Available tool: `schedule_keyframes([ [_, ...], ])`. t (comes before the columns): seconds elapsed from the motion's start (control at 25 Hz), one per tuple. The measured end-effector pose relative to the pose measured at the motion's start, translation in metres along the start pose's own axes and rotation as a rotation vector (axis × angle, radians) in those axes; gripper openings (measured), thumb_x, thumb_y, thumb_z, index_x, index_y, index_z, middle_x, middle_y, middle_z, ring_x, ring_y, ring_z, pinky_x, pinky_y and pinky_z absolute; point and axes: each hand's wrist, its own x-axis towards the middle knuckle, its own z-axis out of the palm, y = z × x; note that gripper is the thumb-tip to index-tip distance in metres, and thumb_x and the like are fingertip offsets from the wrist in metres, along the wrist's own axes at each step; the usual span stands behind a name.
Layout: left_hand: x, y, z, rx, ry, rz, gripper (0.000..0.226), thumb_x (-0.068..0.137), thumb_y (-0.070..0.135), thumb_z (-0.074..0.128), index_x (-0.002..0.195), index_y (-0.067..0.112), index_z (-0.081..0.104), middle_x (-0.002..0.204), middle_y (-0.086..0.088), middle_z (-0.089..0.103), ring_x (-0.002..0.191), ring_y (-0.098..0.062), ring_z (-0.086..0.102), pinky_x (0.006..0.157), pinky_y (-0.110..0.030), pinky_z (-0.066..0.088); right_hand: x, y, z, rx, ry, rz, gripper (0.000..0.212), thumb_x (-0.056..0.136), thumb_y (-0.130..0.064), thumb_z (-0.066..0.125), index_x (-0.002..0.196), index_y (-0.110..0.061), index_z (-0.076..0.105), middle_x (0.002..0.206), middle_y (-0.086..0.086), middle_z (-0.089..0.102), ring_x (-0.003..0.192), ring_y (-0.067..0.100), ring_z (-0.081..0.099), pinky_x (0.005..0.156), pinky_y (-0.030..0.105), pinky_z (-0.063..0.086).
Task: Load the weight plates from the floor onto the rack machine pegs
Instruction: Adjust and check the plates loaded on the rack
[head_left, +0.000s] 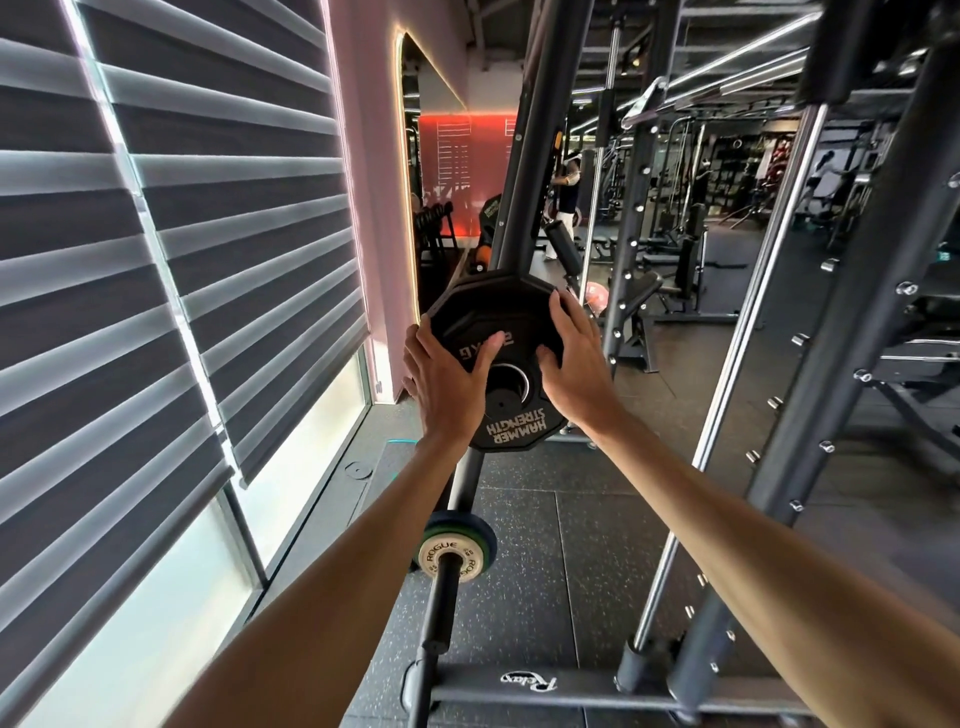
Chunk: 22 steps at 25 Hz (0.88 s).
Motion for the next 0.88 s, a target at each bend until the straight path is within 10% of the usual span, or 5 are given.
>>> schedule_keyframes([
  [0.88,0.0,-0.015,0.001,-0.101,0.005,0.053,0.076,0.09,0.064,0.049,0.149,0.021,0.029,0.151,-0.004,0.034,0.135,-0.024,0.039,0.104,-0.049,0.044,0.007,0.005,0.015,-0.106,0.257,-0.147,0.059,0.094,-0.044,0.06,0.136,-0.006,0.046,0.134,0.009,0.049,0.128,0.025,0.043,0.113,0.036,0.035],
])
